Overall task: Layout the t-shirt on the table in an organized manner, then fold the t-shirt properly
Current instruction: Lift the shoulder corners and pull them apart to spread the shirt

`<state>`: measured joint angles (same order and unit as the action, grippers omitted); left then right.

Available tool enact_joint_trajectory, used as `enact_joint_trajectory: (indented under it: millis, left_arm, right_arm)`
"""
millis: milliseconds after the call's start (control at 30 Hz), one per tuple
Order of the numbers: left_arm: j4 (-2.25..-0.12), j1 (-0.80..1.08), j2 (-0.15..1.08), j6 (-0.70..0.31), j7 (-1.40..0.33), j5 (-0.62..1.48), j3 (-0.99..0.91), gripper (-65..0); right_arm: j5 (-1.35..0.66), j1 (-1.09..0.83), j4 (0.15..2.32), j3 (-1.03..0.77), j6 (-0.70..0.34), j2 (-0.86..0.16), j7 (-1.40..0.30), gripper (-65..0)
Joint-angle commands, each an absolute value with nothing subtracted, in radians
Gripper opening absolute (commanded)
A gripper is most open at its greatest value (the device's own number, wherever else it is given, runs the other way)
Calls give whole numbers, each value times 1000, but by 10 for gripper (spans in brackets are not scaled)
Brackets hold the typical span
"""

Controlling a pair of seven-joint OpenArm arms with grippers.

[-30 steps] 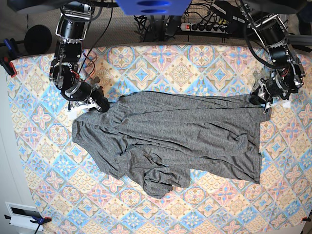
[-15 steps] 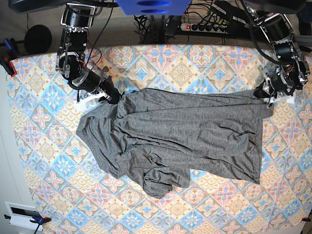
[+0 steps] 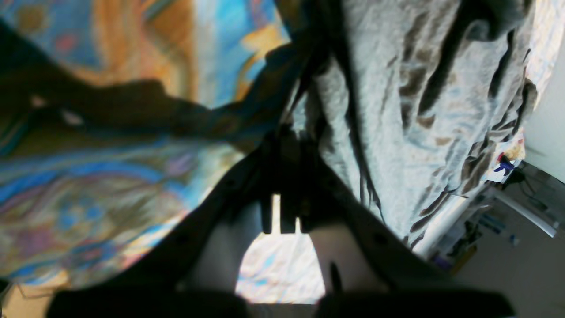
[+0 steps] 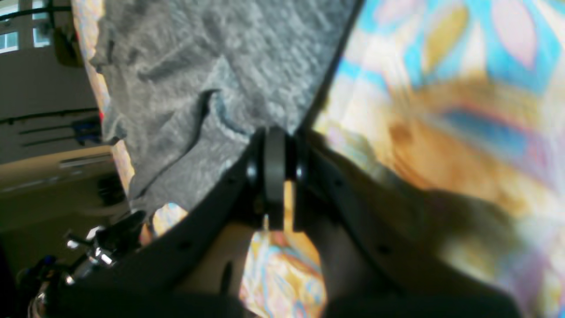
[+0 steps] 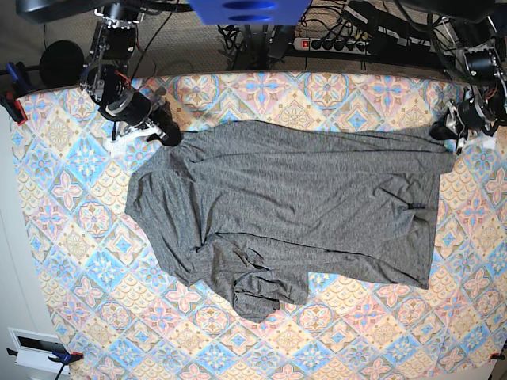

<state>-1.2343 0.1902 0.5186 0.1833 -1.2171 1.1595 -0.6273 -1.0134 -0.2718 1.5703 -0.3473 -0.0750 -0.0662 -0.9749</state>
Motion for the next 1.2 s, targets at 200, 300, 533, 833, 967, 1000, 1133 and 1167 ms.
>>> enact_joint_trajectory:
  millis: [200,300,533,833,967,1000,1133,1167]
  left_arm:
    - [-1300,262,544,130,-1218,1171,-636,-650]
    - [-1371,308,541,120,-1214,1171,-638,-650]
    - [-1434,361,538,119,-1218,1173,-638,-650]
    - [-1435,355,539,85,-1219,1328,-636,-650]
    - [-1435,311,538,85,-1219,1400,-631,-650]
    - [-1435,306,538,85,-1219,1414,-631,-650]
    - [-1435,271,536,85,-1219,1458,-631,-650]
    - [-1435,269,536,85,-1218,1465,-631,-650]
  right_arm:
    - [-1013,-328,1604,-354,-77,-77,-972,-650]
    - [-1013,-349,1627,-354,-77,-77,-974,-650]
    - [-1013,-384,1690,-354,-77,-77,-974,-650]
    - [-1015,-380,1745,-343,-77,-77,-977,-650]
    - [-1015,-360,1745,-321,-77,-77,-989,-650]
    - [-1015,-338,1745,-312,-77,-77,-993,-650]
    - [-1015,-269,1750,-278,-77,-77,-998,-650]
    - [-1015,-257,1750,-271,-77,-77,-998,-650]
